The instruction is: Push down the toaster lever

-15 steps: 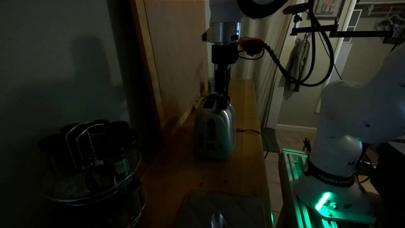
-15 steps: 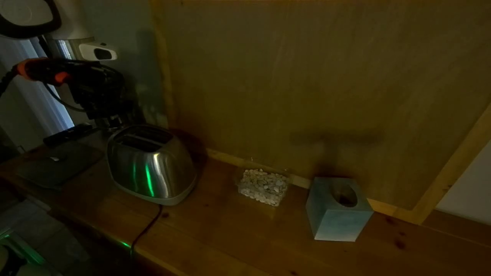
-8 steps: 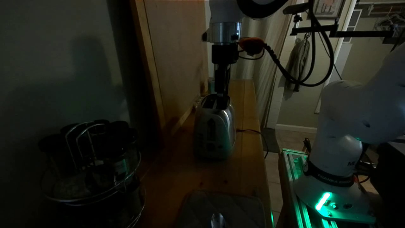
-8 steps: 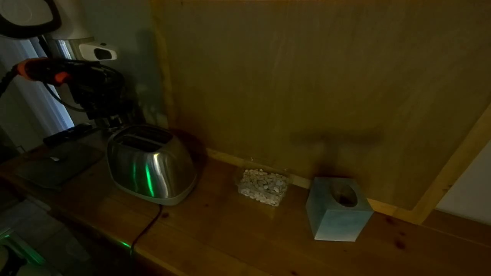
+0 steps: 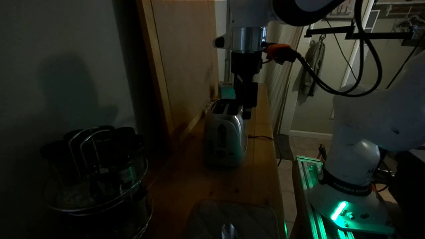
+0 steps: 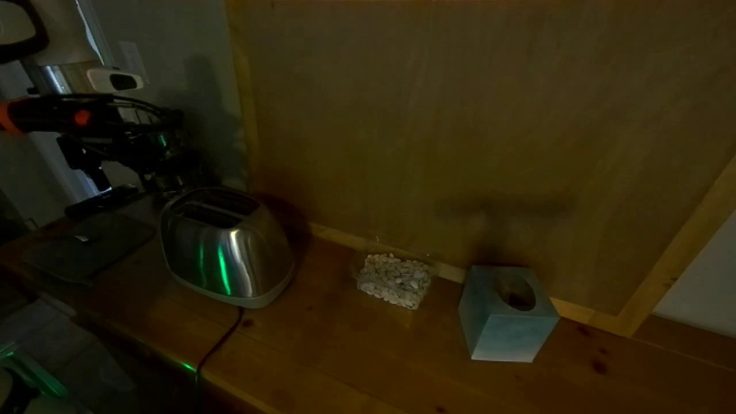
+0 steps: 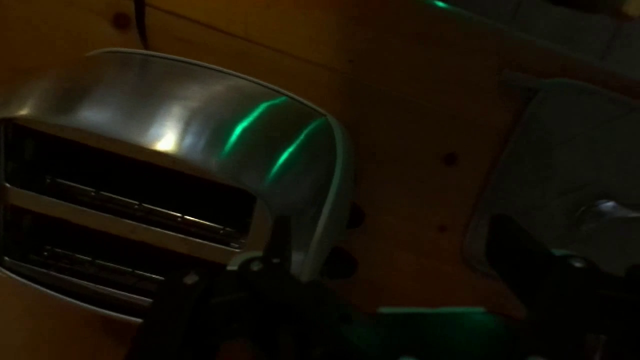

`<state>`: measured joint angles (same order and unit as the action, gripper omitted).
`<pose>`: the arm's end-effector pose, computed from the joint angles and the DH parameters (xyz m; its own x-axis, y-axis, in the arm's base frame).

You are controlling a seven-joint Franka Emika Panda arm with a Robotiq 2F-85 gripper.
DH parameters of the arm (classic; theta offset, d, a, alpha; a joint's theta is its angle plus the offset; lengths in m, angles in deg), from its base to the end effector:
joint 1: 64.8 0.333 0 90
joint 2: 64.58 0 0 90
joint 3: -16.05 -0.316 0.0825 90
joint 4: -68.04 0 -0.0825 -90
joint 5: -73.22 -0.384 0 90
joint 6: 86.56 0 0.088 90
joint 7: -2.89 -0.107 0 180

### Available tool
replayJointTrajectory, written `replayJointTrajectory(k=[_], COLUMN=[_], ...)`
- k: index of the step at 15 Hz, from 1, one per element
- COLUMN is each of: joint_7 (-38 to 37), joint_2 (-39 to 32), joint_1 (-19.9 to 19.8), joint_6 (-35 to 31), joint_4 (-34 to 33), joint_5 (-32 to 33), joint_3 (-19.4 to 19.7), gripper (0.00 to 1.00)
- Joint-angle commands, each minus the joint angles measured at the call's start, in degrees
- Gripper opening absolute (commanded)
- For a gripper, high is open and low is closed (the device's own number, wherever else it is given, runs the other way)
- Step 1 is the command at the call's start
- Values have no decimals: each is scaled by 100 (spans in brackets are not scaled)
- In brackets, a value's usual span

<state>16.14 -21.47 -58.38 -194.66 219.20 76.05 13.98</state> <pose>0.3200 0.0444 0.4726 0.9269 0.3750 -0.0166 0.3752 -0.9243 0.0696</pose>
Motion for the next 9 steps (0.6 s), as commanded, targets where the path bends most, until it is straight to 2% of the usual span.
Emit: replayJointTrajectory(k=[1,3,7,9], joint_7=[151,312,391,976], joint_2=[118,288,338,279], joint_1=[179,343,374,704], joint_6=[51,81,82,473], joint_4=[80,196,235,156], joint_5=[30,26,29,-99], joint_3=[40,33,39,150], gripper=[100,100,100,100])
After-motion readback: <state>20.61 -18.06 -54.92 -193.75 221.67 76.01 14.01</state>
